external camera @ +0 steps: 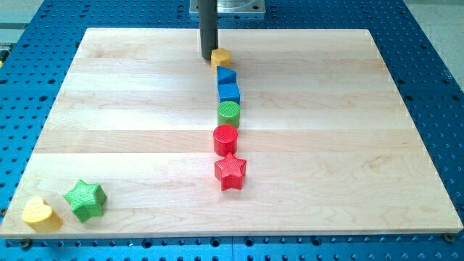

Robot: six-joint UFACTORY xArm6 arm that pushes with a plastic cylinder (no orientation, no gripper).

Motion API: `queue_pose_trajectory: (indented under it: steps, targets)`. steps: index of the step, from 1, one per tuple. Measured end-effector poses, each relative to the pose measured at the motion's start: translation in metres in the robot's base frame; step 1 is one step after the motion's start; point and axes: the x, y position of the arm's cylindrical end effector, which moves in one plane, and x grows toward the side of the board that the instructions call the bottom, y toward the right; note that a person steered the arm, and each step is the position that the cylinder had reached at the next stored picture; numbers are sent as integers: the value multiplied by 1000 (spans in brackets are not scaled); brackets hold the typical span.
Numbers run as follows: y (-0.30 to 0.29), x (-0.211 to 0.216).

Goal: Slide the green star yellow heart towards the red star

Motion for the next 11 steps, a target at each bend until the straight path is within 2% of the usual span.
queue_pose_trajectory:
  steps: [1, 3, 4, 5, 6, 7, 11]
  targets:
    - [-74, 35]
    - [-227, 203]
    - [-252, 235]
    - [-250, 305]
    - [-242, 347]
    - [-229, 345]
    - [-104, 338]
